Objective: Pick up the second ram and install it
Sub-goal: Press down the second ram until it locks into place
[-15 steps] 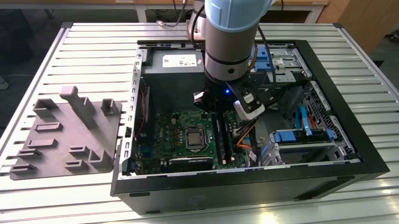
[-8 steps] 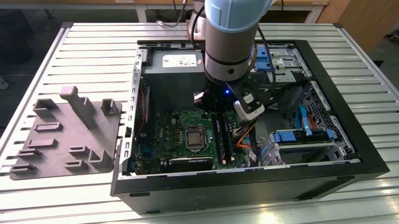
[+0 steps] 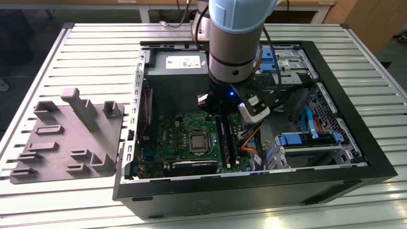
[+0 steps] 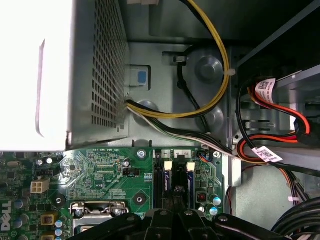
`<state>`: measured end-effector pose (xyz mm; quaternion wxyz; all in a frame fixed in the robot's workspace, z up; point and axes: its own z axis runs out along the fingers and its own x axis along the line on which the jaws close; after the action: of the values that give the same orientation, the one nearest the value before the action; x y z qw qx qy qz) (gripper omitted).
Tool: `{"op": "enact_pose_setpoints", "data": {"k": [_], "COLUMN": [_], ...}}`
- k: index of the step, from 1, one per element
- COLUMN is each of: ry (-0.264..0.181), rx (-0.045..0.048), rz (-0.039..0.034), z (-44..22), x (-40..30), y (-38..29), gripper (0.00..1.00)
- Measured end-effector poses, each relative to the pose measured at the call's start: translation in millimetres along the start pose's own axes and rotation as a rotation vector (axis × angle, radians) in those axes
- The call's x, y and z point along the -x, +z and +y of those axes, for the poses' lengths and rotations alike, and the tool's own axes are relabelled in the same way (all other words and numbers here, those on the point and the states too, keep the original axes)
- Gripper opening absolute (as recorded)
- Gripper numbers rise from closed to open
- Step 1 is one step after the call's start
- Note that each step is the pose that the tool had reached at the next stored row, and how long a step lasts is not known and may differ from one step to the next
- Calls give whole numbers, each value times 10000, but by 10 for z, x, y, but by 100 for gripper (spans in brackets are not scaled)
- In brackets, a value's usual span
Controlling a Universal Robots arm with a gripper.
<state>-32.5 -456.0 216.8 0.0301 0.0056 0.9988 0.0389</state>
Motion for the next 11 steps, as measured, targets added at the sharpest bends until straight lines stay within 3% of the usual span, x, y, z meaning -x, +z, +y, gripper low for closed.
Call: {"op": "enact_pose_setpoints", "data": {"k": [7,11], "ry": [-1,-1], "rx": [-13,-11], "rz": [6,5], "z": [11,12], "x": [8,10], "y": [-151,-169], "gripper": [11,11]}}
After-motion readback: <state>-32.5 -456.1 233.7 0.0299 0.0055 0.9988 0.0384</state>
